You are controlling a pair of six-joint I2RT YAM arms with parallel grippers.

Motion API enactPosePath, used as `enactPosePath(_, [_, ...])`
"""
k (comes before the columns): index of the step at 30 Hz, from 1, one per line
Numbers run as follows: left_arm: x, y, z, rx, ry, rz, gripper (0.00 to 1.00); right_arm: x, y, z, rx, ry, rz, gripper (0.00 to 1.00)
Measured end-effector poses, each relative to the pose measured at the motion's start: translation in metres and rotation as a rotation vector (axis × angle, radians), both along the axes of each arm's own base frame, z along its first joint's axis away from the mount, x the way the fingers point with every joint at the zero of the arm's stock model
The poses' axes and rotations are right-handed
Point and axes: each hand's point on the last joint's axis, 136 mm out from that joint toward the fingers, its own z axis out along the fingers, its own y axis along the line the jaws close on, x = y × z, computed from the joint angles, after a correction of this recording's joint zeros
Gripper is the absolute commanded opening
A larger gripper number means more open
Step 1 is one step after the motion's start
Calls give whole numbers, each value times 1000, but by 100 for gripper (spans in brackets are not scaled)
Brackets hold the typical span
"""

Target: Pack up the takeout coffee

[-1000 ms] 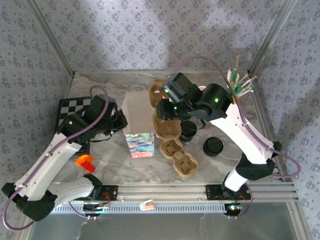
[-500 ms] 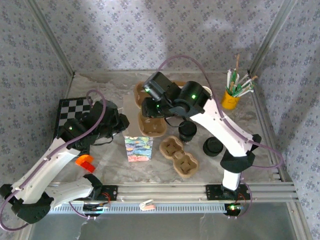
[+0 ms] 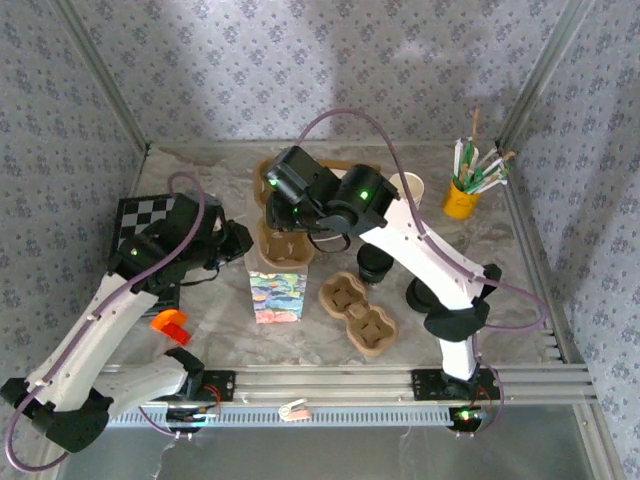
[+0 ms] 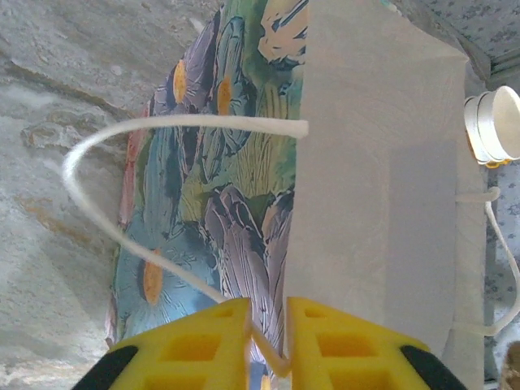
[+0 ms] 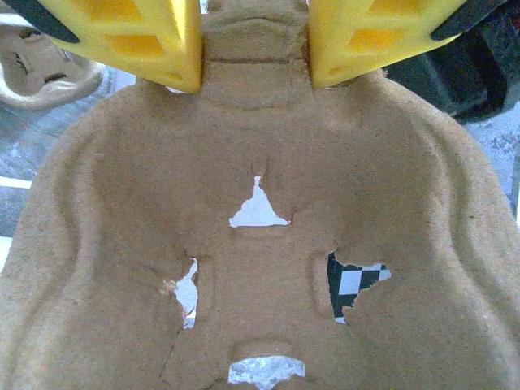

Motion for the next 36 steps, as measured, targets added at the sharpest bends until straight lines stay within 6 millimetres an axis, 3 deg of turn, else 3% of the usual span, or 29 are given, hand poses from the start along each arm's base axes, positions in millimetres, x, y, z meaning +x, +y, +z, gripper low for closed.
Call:
enactPosePath(14, [-6, 5, 1, -32, -30, 5, 2, 20, 12, -25, -54, -24, -90, 35])
enactPosePath(28, [-8, 1, -1, -106, -43, 24, 0, 22, 18, -45, -122, -54, -154, 33])
enactPosePath(36, [-9, 5, -2, -111, -43, 42, 0, 11, 17, -58, -172, -35, -151, 33])
